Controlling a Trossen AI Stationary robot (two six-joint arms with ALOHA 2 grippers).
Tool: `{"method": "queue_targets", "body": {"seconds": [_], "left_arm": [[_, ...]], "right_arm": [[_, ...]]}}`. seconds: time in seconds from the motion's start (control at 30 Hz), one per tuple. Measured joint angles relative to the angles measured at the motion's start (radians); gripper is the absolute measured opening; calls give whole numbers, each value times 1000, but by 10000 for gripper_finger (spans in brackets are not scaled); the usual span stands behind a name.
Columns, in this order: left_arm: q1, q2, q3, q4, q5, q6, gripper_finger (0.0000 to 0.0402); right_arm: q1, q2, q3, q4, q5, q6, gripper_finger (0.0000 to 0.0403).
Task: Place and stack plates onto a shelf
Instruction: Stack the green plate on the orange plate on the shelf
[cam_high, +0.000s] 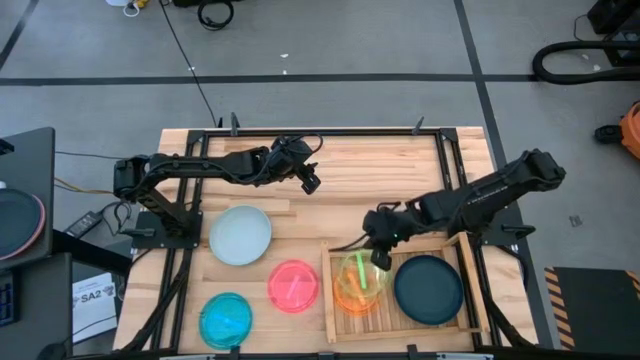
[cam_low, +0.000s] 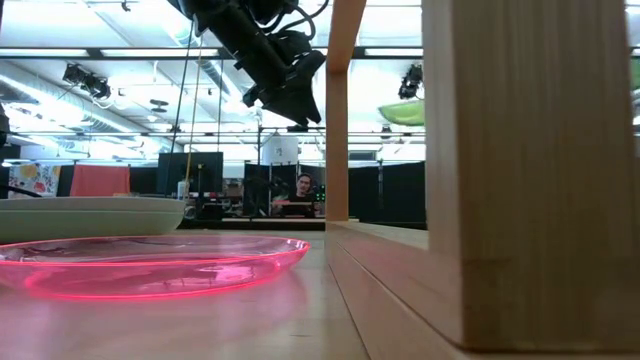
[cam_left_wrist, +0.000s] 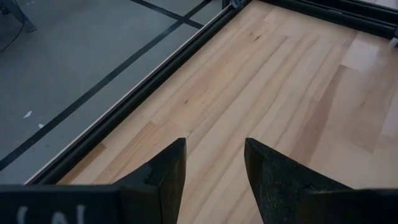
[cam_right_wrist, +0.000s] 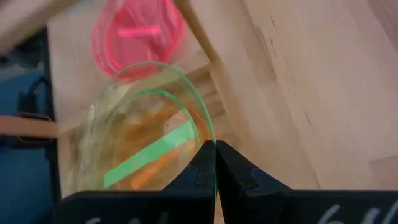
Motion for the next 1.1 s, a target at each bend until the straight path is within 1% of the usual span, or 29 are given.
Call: {"method": "queue_targets", "body": {"seconds": [0.07,0.23,0.33,0.53,0.73,0.87,1.1], "left_arm": [[0,0,0,0,0,0,169],[0,0,-1,0,0,0,169],[0,0,-1,0,0,0,169],[0,0,-1,0,0,0,169],[0,0,-1,0,0,0,169],[0,0,-1,0,0,0,169],[0,0,-1,0,0,0,169]], "right_arm": [[34,0,-25,62,31,30,9],[93,0,-96,208,42,63,9],[112,1,-124,246,62,63,9],[118,3,-196,346,64,62,9],[118,38,-259,464,63,60,9],[118,85,-263,470,63,51,9],[117,163,-263,532,61,9,17]]}}
